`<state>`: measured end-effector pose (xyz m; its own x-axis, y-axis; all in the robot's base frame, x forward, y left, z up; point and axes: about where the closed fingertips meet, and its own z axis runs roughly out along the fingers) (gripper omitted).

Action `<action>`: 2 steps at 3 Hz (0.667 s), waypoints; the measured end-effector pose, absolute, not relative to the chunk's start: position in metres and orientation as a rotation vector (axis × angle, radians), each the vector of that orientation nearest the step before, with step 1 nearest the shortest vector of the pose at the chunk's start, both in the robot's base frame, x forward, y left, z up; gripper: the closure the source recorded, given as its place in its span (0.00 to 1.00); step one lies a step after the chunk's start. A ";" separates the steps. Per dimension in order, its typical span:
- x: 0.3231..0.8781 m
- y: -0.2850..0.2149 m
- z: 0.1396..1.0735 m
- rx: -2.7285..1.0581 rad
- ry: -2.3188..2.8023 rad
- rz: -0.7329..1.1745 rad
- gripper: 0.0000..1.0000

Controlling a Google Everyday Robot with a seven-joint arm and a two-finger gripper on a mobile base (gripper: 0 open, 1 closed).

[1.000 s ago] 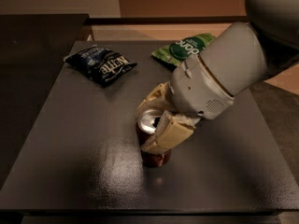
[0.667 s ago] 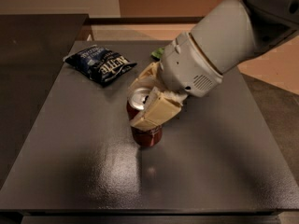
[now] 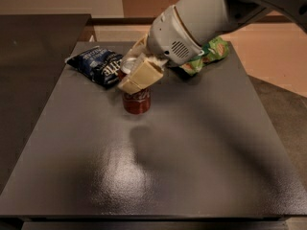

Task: Move coke can near blue chip bag

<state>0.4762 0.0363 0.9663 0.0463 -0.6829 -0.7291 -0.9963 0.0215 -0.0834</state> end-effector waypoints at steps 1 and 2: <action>0.521 0.048 0.954 -1.660 1.731 0.675 1.00; 0.555 0.056 0.947 -1.598 1.747 0.683 1.00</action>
Offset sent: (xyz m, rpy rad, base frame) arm 0.1256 0.0242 -0.0296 0.0928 0.0317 -0.1532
